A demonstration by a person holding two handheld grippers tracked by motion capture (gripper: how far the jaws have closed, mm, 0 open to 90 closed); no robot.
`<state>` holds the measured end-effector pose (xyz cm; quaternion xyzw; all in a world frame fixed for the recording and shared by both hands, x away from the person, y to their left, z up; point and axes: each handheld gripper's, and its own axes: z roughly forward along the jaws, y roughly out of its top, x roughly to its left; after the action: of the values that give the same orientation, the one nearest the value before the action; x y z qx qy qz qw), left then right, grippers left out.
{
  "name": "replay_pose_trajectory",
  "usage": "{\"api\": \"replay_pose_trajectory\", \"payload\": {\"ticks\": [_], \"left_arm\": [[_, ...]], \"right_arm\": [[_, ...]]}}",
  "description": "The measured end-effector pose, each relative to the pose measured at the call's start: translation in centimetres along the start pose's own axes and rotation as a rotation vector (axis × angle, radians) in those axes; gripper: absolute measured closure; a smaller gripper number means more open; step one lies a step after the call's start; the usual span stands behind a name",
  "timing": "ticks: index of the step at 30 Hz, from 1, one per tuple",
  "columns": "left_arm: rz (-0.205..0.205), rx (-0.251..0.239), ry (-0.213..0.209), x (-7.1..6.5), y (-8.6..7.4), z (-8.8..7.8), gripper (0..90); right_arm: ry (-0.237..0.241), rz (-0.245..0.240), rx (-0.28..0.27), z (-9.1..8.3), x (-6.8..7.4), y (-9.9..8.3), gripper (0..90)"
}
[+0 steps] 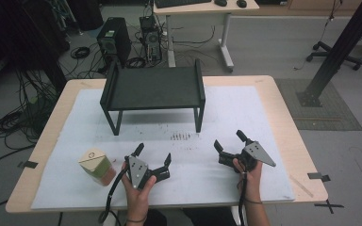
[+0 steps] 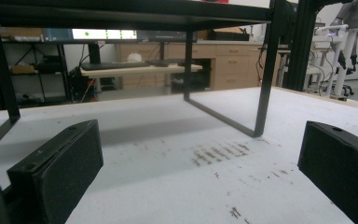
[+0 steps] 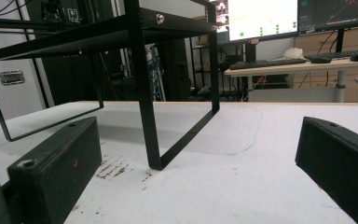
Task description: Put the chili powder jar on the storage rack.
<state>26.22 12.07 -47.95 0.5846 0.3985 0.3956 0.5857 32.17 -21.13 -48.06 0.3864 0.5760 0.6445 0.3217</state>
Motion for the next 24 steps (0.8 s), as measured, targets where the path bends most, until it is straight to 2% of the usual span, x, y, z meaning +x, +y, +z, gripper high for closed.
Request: {"api": "replay_pose_trajectory", "payload": {"ticks": [24], "left_arm": [[-0.006, 0.001, -0.007, 0.0, 0.0, -2.2, 0.4]], "right_arm": [[-0.001, 0.011, -0.009, -0.1, 0.0, 0.0, 0.1]]}}
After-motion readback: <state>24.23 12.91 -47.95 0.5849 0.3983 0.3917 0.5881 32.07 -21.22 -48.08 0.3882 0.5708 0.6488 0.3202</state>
